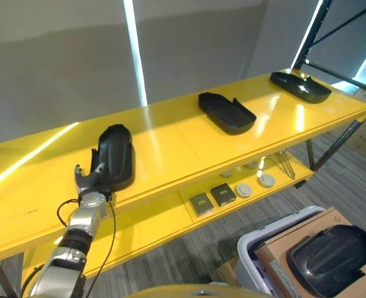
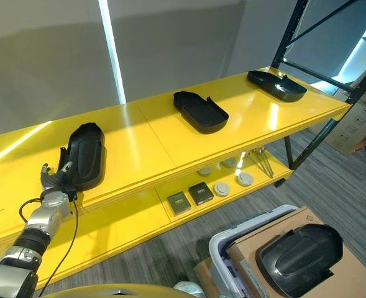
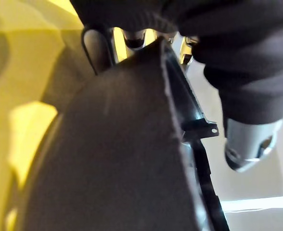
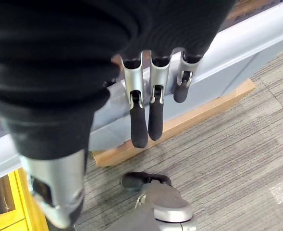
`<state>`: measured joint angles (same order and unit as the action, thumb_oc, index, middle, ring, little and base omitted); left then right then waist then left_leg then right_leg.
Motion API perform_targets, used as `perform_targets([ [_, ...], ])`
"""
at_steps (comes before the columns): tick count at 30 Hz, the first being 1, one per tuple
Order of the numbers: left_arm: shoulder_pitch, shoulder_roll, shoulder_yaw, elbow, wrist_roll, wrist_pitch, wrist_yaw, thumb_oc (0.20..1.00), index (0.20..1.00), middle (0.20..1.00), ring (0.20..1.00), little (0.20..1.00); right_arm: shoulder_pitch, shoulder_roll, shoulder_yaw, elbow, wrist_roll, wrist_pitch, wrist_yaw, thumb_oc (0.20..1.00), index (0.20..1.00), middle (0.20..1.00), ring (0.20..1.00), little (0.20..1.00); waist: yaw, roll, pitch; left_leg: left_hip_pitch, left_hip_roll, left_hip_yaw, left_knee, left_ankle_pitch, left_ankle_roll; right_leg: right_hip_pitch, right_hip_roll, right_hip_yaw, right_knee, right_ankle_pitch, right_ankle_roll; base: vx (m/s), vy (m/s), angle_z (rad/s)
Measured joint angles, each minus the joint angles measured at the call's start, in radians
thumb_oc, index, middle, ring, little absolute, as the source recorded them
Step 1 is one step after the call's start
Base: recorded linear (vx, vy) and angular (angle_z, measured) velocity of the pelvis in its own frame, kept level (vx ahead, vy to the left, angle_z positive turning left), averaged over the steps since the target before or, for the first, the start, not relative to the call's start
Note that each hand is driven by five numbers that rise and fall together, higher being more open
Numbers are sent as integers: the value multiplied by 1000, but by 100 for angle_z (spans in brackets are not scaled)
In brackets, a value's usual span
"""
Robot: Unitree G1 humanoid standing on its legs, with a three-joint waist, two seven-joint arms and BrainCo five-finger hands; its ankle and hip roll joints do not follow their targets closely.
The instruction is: Move parts from the plastic box to the shelf.
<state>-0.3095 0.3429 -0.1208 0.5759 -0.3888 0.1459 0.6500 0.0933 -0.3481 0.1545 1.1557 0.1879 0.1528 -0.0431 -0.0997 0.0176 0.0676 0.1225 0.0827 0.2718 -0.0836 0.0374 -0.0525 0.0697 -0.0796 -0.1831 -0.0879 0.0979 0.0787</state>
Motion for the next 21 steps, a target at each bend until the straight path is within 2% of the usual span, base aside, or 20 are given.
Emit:
perform_targets([
  [3,1,1,0,-35,0,1,-1,1000,1000,1000,1000,1000,-3,-3,0,0,0,-1,7,1000,1000,1000,1000,1000,14,0,14,-1,0,-1,0,0,0,0,0,-1,0,0,0,0,0,0],
  [9,45,33,12,-211,1,10,0,1000,1000,1000,1000,1000,-5,-4,0,0,0,2,15,1000,1000,1000,1000,1000,34,-5,35,-7,0,-23,0,6,9,5,-1,-22,0,-2,-2,-6,15,9],
  [13,81,98,94,-377,52,-2,57,1000,1000,1000,1000,1000,9,-5,-2,0,0,5,17,1000,1000,1000,1000,1000,54,-1,49,0,-1,-32,6,12,2,19,-1,-37,0,-3,-3,-5,11,11],
  [15,122,177,237,-508,122,-27,81,1000,1000,1000,1000,1000,38,-5,-10,0,0,4,18,1000,1000,1000,1000,1000,73,2,52,3,-1,-54,5,9,1,36,-2,-56,-1,-16,3,-1,16,25],
  [18,127,207,276,-526,141,-42,83,1000,1000,1000,1000,1000,51,-5,-19,2,0,5,18,1000,1000,1000,1000,1000,98,7,54,3,-1,-55,5,7,1,35,-2,-56,-1,-19,6,1,10,9],
  [21,175,226,303,-570,114,-42,13,1000,1000,1000,1000,1000,62,-5,-23,1,0,7,17,1000,1000,1000,1000,1000,114,10,56,0,-2,-64,0,3,5,36,-3,-61,0,-19,6,-2,14,3],
])
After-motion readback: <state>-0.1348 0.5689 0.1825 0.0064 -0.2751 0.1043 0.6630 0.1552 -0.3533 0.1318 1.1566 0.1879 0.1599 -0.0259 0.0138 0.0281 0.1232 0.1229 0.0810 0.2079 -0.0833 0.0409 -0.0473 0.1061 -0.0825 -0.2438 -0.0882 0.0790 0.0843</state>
